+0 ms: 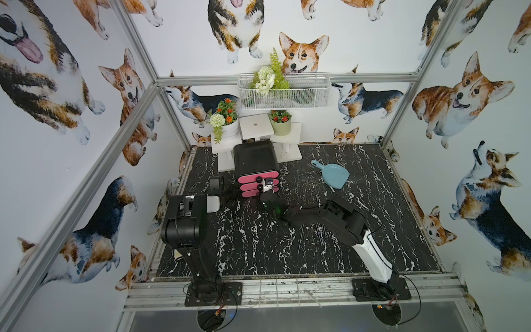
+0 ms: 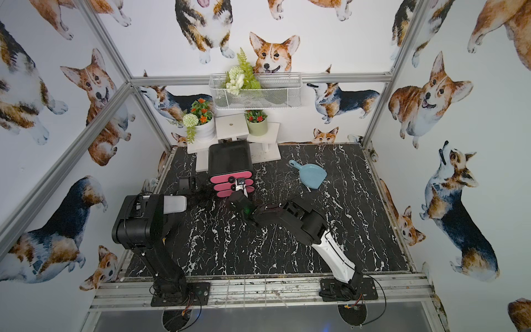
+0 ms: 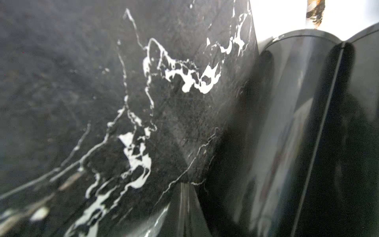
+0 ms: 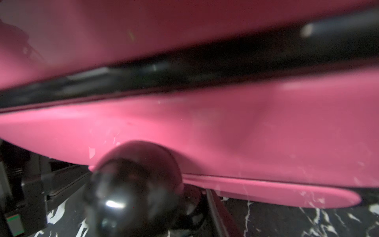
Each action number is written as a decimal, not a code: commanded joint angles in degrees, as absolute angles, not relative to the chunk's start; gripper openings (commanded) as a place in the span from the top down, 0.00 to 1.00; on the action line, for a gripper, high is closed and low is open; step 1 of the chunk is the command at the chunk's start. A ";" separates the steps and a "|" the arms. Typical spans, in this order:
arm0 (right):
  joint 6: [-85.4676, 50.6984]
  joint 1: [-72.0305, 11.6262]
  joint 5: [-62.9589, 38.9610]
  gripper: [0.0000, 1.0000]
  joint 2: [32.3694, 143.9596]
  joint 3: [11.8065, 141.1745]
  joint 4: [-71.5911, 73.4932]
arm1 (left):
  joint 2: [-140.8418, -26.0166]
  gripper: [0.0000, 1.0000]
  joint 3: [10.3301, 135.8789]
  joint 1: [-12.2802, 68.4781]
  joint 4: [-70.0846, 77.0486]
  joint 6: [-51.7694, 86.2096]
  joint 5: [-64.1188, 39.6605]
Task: Please place the pencils in the drawer according to their color
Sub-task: Open the drawer in the storage box.
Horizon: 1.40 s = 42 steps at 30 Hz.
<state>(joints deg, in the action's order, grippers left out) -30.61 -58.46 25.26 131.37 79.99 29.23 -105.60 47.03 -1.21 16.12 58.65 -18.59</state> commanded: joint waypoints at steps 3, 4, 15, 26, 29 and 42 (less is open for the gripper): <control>-31.31 -57.92 24.57 0.67 131.49 80.20 29.35 | -105.73 1.00 47.20 -1.07 13.84 58.65 -18.98; -31.29 -57.83 24.16 0.70 131.56 80.09 29.48 | -105.65 1.00 47.27 -1.10 13.81 58.63 -18.99; -31.46 -57.66 21.90 1.00 130.72 79.34 28.51 | -105.29 1.00 47.48 -0.46 13.71 58.72 -18.86; -32.79 -58.10 20.66 1.00 125.69 70.85 30.81 | -105.18 1.00 47.55 -0.09 13.73 58.99 -18.57; -32.95 -58.47 20.27 1.00 123.85 68.60 30.76 | -105.03 1.00 47.50 0.07 13.45 59.01 -18.30; -38.67 -59.94 19.07 1.00 113.66 57.37 26.14 | -104.14 1.00 45.79 2.89 14.62 60.12 -16.97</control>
